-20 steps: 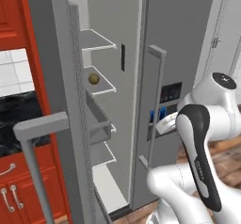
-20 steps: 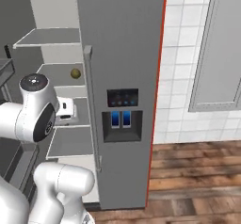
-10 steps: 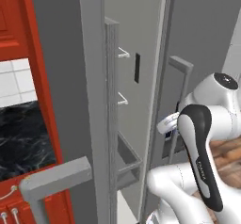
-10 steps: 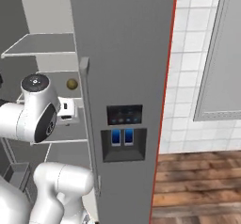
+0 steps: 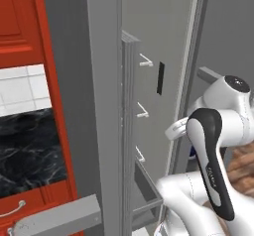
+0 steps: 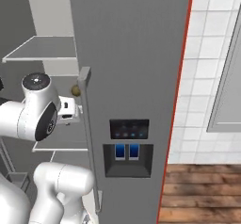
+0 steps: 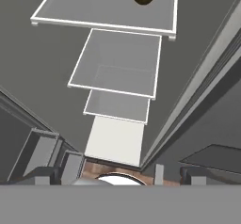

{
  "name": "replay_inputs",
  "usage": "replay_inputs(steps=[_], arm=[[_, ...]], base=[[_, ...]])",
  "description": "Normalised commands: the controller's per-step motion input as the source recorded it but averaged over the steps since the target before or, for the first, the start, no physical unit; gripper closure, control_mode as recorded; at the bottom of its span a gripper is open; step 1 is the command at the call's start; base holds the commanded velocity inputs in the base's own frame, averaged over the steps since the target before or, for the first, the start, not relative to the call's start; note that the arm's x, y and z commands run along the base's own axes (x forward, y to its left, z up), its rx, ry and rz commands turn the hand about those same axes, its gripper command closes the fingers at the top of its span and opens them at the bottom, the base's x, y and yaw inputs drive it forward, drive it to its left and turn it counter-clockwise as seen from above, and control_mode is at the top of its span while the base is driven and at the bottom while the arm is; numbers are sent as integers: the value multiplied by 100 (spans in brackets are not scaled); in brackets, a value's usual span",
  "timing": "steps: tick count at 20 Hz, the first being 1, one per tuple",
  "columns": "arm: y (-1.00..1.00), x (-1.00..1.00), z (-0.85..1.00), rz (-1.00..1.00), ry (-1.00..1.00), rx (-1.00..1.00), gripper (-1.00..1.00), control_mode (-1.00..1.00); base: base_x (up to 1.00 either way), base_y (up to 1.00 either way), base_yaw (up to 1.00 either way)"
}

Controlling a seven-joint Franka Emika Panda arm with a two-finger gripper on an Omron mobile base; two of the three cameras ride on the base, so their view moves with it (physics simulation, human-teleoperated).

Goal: Take the cheese, steak, and potato from the fridge and place them on the plate on the dining counter to create an appetizer plate.

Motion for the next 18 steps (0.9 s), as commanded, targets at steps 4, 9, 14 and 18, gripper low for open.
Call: replay_inputs(steps=[4,9,14,18], arm=[[0,0,0,0,0,0,-100,100],[0,0,0,0,0,0,-100,100],[0,0,0,0,0,0,-100,100],[0,0,0,0,0,0,-100,100]], base=[[68,33,23],[73,50,25],[69,67,22],[67,76,7]])
